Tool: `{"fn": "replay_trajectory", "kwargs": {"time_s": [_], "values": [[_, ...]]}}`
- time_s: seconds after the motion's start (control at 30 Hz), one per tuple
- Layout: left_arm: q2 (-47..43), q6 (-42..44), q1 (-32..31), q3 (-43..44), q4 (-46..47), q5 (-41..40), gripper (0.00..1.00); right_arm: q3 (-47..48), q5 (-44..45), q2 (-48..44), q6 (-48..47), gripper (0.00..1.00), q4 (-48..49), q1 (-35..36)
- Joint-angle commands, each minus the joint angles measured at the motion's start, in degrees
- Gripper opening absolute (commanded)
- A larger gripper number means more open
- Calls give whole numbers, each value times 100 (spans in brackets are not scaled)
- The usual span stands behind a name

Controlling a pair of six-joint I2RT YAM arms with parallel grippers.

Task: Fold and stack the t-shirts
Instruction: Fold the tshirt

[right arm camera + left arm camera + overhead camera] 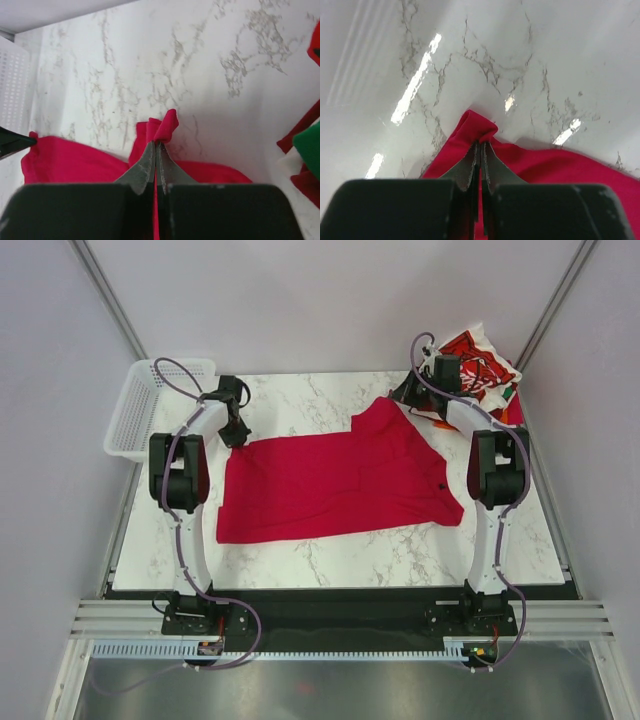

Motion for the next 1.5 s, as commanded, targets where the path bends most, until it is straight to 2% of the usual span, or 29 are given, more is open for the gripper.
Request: {"fn": "replay_trajectory", "kwargs": {"time_s": [0.0,0.17,0.4,0.6,0.87,1.27,1.43,1.47], "values": [[-609,204,-94,-145,-172,308,2,55,17,-858,-49,0,-113,100],[-1329,222,-94,-716,-163,527,2,-594,193,-1562,-409,0,-404,144],[-2261,213,-129,-1744,-154,414,2,-2289,526,-2975,-638,0,-475,152],[-2754,222,-173,-2386,-154,159,2,-3520,940,-4093,-332,0,-449,188],[-3123,380,-384,-2764,-172,-140,2,-4383,1651,-5542,38,0,-835,188],[-3607,485,-630,-3283,-348,-526,2,-5306,2267,-6624,144,0,-1564,188],[-3678,494,-735,-3432,-584,-711,3,-5684,2950,-6775,407,0,-1801,188],[-3695,468,-744,-3467,-646,-772,6,-5781,3083,-6801,460,0,-1837,188]]}}
